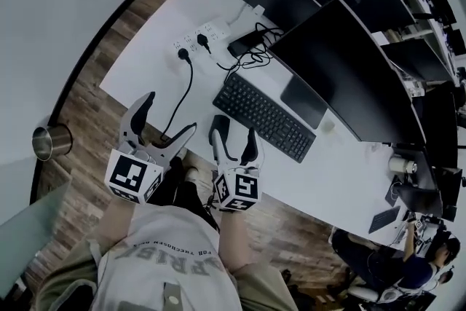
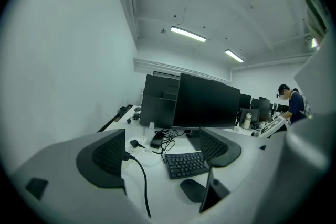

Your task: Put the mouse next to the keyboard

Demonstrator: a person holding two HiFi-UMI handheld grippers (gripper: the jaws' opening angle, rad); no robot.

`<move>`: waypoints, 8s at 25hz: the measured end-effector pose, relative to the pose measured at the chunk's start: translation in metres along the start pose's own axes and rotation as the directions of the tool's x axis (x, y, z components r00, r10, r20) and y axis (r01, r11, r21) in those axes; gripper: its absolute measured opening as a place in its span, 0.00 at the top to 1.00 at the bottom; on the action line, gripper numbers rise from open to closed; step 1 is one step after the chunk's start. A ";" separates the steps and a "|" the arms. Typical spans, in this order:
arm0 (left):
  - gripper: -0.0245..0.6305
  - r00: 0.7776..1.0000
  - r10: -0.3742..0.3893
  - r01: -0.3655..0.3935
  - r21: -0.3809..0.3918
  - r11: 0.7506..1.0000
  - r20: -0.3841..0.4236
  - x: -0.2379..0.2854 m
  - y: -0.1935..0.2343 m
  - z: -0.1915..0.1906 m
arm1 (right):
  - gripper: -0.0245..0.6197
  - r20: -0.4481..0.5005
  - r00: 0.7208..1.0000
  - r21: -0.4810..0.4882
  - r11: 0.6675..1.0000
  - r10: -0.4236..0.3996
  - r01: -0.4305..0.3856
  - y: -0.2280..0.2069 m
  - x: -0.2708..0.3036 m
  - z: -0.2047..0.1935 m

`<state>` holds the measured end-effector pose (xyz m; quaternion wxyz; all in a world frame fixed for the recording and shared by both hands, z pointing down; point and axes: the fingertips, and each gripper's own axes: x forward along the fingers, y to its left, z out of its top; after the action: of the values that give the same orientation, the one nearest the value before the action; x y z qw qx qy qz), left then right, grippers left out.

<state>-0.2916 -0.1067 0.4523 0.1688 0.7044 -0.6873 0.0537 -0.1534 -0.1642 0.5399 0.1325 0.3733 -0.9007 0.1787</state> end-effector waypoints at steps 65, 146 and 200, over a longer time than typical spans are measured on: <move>0.31 0.932 -0.355 0.363 0.172 0.916 -0.080 0.120 -0.213 0.010 | 0.50 -0.319 0.865 0.189 0.869 -0.387 0.458 -0.230 -0.099 -0.123; 0.32 0.867 -0.497 0.473 0.235 0.849 0.050 0.132 -0.321 0.051 | 0.58 0.387 0.729 0.195 0.823 -0.565 0.534 -0.266 -0.278 0.093; 0.95 0.801 -0.570 0.513 0.282 0.811 0.184 0.087 -0.318 0.087 | 0.96 0.444 0.633 -0.006 0.705 -0.634 0.709 -0.214 -0.302 0.140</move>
<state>0.0124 -0.2168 0.3458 0.0071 0.8870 -0.4615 -0.0147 0.1926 -0.1753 0.3488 0.0309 0.6974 -0.7144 -0.0482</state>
